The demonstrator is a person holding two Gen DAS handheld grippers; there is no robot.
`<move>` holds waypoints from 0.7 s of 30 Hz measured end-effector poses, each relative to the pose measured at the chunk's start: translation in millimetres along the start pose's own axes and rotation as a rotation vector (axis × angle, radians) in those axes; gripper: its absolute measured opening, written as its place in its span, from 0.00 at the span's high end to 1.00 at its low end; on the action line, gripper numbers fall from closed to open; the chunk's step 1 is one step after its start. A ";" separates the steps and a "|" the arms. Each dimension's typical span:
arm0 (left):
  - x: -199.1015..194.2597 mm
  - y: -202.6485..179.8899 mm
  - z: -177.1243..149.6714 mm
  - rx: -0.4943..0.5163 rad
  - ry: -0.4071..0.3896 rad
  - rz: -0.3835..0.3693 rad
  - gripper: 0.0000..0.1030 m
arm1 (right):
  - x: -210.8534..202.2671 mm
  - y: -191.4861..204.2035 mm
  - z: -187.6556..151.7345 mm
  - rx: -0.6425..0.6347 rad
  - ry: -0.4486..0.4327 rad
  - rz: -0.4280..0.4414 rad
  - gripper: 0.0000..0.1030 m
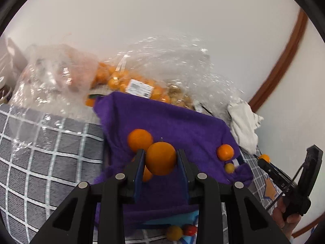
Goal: Organize fruits
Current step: 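Carry both held oranges up and over onto the purple towel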
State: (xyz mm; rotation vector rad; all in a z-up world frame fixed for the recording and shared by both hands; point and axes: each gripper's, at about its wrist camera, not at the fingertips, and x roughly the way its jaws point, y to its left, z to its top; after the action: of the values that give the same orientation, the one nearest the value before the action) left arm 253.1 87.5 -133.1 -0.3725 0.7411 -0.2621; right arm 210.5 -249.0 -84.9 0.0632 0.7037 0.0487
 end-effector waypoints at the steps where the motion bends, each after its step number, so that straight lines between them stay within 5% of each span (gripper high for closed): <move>1: -0.2 4.7 0.7 -0.011 -0.002 0.008 0.71 | 0.7 0.1 1.2 0.004 -0.001 0.005 0.67; 10: -1.1 19.3 0.9 -0.030 -0.014 0.049 0.71 | 24.5 19.5 -8.3 -0.065 0.052 0.063 0.67; 21: 18.3 -12.9 -16.1 0.035 0.109 -0.036 0.71 | 44.4 35.5 -30.2 -0.141 0.151 0.141 0.67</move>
State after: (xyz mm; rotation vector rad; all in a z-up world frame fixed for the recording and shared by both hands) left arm 253.6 65.5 -149.7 -0.3408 0.8361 -0.3309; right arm 223.9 -209.5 -133.9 -0.0264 0.8437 0.2398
